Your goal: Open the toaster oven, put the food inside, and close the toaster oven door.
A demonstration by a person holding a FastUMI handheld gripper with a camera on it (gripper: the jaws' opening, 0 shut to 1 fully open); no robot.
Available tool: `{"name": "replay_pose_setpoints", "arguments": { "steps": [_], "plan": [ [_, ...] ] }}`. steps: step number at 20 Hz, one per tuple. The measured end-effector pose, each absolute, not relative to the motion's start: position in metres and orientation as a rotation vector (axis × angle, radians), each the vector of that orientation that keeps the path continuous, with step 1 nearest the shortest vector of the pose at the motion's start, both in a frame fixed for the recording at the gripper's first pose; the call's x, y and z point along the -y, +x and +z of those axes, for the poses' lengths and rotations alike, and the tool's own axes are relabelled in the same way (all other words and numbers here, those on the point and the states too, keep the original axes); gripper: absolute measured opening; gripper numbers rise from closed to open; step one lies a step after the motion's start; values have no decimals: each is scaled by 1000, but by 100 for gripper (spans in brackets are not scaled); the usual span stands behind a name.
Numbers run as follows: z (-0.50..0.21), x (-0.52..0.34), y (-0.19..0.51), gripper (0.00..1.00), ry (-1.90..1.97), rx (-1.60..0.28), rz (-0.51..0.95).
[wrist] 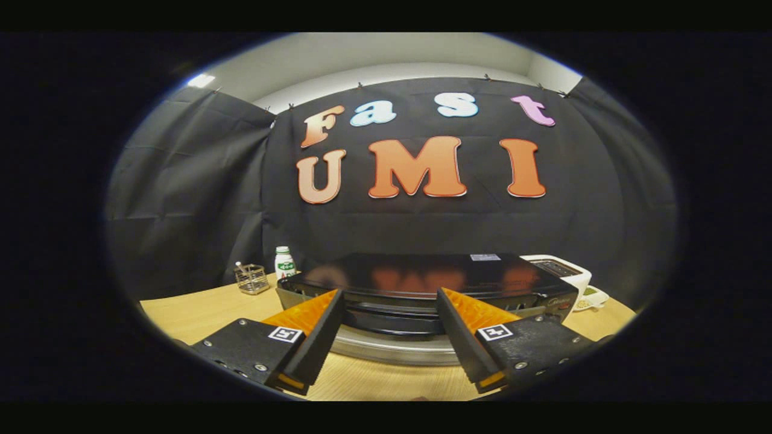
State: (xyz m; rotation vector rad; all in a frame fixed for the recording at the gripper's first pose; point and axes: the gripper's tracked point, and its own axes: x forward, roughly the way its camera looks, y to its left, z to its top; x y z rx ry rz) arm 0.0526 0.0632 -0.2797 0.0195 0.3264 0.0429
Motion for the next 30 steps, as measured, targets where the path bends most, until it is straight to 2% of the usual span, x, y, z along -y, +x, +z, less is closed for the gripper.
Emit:
{"name": "replay_pose_setpoints", "arguments": {
  "steps": [8,12,20,25,30],
  "plan": [
    [-283,-74,-4,90,22,-387,96],
    [-299,-84,-28,90,142,-484,144],
    [-343,-71,-54,89,166,-622,109],
    [-372,-64,-83,88,211,-778,101],
    [-383,-58,-97,86,221,-828,100]
  ]
}}
